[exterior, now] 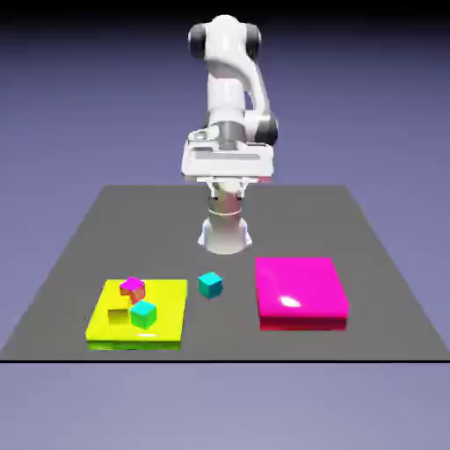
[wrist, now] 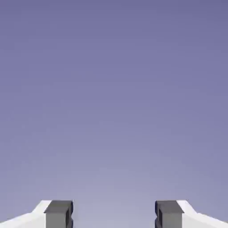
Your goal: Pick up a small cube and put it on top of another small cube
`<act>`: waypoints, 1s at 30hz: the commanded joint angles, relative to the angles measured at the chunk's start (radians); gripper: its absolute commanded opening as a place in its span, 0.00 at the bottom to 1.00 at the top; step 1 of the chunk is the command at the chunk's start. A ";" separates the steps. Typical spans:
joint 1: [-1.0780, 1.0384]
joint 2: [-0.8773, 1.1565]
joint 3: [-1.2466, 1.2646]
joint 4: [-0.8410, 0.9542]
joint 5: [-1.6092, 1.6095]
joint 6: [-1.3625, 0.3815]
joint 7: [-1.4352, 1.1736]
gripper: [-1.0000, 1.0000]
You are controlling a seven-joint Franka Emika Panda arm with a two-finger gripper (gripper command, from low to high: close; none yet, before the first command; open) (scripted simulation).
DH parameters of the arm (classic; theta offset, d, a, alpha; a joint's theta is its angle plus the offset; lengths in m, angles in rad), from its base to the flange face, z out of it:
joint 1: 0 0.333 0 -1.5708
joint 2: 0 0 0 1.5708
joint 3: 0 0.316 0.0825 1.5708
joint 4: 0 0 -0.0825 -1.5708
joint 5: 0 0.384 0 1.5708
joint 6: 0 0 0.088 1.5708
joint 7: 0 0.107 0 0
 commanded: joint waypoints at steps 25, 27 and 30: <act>0.100 0.801 -0.289 0.061 0.663 -0.507 0.066 0.50; 0.100 0.801 -0.289 0.061 0.663 -0.507 0.066 0.00; 0.118 0.698 -0.359 0.060 0.532 -0.581 0.158 0.00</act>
